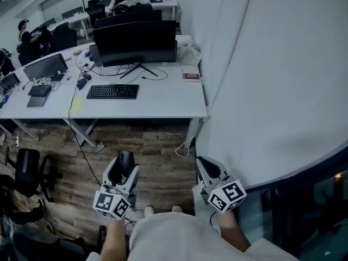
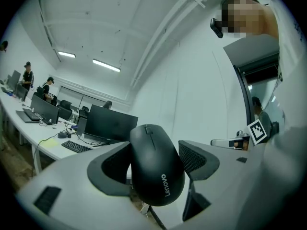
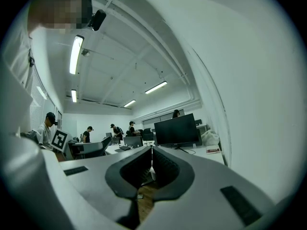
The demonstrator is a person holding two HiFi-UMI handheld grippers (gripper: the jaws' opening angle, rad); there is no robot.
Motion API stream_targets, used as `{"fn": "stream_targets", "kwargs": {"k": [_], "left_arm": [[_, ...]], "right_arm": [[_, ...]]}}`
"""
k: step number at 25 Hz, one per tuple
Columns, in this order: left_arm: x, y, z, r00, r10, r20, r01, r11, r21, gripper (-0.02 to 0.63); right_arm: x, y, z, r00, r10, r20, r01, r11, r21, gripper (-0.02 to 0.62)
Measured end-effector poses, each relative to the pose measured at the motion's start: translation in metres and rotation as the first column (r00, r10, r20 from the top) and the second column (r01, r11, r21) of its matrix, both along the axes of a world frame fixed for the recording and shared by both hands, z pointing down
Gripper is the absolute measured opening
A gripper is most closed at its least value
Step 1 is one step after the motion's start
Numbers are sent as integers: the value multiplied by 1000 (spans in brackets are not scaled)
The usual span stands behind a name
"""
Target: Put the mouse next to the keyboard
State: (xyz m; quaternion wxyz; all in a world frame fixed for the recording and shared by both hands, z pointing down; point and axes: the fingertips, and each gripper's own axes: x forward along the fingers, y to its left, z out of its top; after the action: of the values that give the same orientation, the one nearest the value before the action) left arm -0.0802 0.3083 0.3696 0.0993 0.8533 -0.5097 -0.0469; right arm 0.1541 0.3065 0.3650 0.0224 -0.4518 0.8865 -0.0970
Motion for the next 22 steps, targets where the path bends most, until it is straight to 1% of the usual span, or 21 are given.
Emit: {"fn": "stream_targets", "kwargs": {"k": [6, 11, 15, 22], "left_arm": [[13, 4, 1, 1000, -20, 9, 20, 1000, 1, 322], [25, 7, 1, 999, -34, 5, 34, 999, 5, 322], [31, 9, 4, 999, -51, 8, 51, 999, 0, 322], [33, 15, 6, 997, -80, 15, 80, 997, 0, 322]], "right_arm": [[13, 1, 4, 1000, -22, 3, 22, 1000, -5, 18], [23, 2, 9, 998, -48, -29, 48, 999, -4, 20], [26, 1, 12, 996, -56, -72, 56, 998, 7, 20], [29, 2, 17, 994, -75, -77, 75, 997, -2, 20]]}}
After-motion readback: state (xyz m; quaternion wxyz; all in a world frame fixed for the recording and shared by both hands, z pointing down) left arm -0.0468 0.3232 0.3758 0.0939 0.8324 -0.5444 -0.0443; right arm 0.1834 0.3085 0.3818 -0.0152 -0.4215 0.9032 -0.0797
